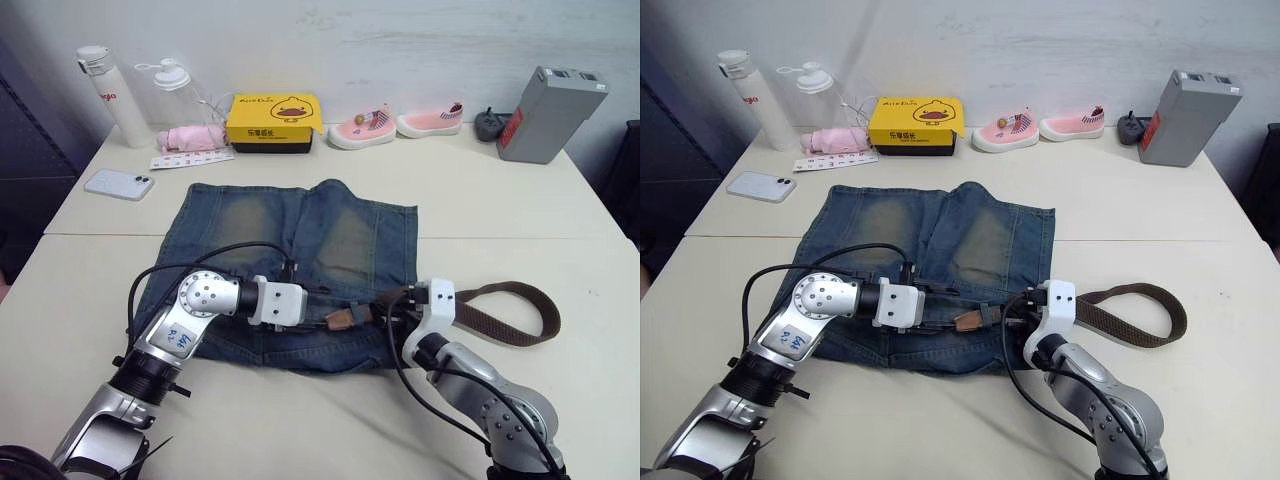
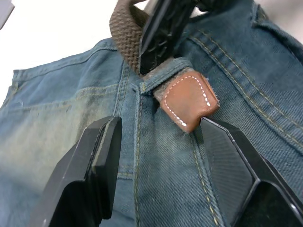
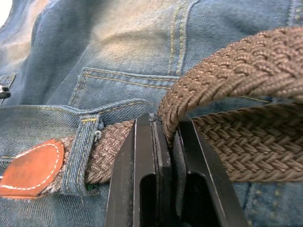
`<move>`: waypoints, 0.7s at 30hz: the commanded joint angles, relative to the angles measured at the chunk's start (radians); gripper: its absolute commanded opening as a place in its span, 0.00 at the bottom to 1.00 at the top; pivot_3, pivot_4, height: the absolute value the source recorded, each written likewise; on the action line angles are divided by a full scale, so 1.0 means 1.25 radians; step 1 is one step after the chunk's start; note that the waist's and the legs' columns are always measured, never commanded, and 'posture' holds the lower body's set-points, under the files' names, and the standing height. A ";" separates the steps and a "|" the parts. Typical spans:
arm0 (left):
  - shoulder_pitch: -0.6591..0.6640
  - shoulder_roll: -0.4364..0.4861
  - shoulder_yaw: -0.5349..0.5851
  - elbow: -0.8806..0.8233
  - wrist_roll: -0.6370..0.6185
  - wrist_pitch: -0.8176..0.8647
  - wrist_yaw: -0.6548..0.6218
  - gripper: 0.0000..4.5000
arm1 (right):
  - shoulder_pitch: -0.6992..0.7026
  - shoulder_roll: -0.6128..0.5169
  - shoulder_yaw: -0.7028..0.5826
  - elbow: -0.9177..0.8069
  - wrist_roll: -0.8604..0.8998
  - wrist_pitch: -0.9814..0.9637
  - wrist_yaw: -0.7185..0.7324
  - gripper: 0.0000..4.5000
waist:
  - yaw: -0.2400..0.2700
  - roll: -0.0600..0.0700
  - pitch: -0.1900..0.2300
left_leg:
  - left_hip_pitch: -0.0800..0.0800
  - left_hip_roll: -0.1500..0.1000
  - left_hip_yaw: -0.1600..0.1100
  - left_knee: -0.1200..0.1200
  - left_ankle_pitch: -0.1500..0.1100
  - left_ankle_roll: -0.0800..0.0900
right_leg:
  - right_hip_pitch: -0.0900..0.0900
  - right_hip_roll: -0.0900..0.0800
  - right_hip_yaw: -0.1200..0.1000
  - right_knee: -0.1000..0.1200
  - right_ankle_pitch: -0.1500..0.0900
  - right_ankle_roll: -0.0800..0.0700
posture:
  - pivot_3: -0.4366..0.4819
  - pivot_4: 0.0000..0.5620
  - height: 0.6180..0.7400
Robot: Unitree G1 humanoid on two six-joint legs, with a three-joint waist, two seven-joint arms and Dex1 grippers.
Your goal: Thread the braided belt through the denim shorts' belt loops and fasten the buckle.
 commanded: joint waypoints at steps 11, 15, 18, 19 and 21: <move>-0.012 -0.042 -0.002 0.011 -0.069 0.021 -0.110 0.65 | 0.025 0.043 0.001 -0.003 -0.010 0.057 -0.021 0.00 | 0.000 -0.001 0.000 | -0.001 0.000 -0.001 0.003 -0.001 0.001 | 0.000 0.000 0.000 0.000 0.000 0.000 | 0.48 0.27 0.53; -0.002 -0.009 0.011 -0.012 -0.081 0.026 -0.142 0.65 | 0.029 0.044 -0.006 -0.003 -0.015 0.055 -0.019 0.00 | -0.003 0.000 -0.001 | -0.001 0.000 -0.001 0.003 -0.001 0.001 | 0.000 0.000 0.000 0.001 0.000 0.000 | 0.48 0.27 0.53; 0.006 0.009 0.017 -0.026 -0.083 0.021 -0.151 0.65 | 0.030 0.048 -0.008 -0.003 -0.017 0.052 -0.023 0.00 | -0.002 0.000 -0.001 | -0.001 0.000 -0.002 0.003 -0.001 0.001 | 0.000 0.000 0.000 0.001 0.000 0.000 | 0.48 0.27 0.53; 0.003 0.004 0.023 -0.020 -0.078 0.019 -0.138 0.65 | 0.031 0.050 -0.008 -0.003 -0.018 0.051 -0.023 0.00 | -0.002 0.000 -0.001 | -0.001 0.000 -0.002 0.003 -0.001 0.001 | 0.000 0.000 0.000 0.001 0.000 0.000 | 0.48 0.27 0.53; -0.005 -0.008 0.030 -0.007 -0.069 0.003 -0.114 0.65 | 0.031 0.053 -0.007 -0.003 -0.020 0.051 -0.023 0.00 | -0.002 0.000 -0.001 | -0.001 0.000 -0.002 0.003 -0.001 0.001 | 0.000 0.000 0.000 0.001 0.000 0.000 | 0.48 0.27 0.53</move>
